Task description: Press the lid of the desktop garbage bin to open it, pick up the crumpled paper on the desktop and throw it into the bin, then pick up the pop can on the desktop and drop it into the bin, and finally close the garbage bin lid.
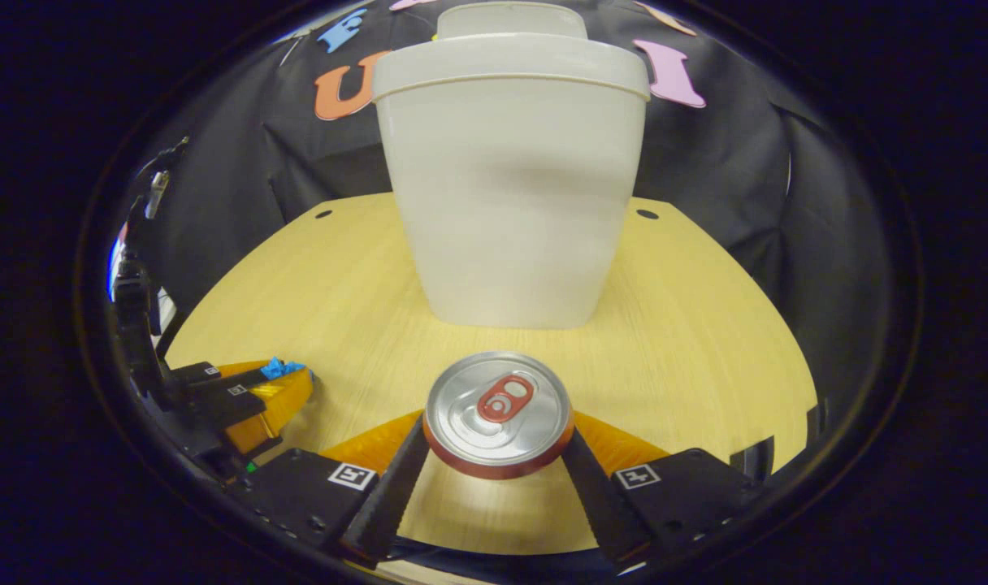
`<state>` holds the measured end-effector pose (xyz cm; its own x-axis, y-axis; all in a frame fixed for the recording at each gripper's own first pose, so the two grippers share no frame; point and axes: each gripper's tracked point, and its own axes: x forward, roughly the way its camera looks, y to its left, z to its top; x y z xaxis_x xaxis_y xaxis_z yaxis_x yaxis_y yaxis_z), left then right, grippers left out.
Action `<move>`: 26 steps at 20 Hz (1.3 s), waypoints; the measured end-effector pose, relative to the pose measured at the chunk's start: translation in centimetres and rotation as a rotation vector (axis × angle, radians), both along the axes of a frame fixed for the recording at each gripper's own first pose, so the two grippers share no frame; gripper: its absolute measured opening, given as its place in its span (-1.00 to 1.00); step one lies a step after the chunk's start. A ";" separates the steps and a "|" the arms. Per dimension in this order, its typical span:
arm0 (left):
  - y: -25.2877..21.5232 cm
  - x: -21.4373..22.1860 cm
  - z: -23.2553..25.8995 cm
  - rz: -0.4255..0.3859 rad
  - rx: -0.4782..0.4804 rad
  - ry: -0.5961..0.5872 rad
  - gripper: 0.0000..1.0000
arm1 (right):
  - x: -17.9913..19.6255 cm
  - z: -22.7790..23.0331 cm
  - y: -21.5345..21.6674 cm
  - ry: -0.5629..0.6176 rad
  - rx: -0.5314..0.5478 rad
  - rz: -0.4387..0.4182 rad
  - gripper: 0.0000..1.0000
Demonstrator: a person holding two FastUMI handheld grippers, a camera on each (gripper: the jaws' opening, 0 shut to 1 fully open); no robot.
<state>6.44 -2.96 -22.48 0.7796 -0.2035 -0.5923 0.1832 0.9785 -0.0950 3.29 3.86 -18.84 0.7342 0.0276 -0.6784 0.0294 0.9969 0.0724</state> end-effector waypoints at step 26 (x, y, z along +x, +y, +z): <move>0.7 1.0 10.6 0.079 -0.021 -0.381 -0.10 | -5.3 13.0 -0.8 -0.385 0.033 0.051 0.59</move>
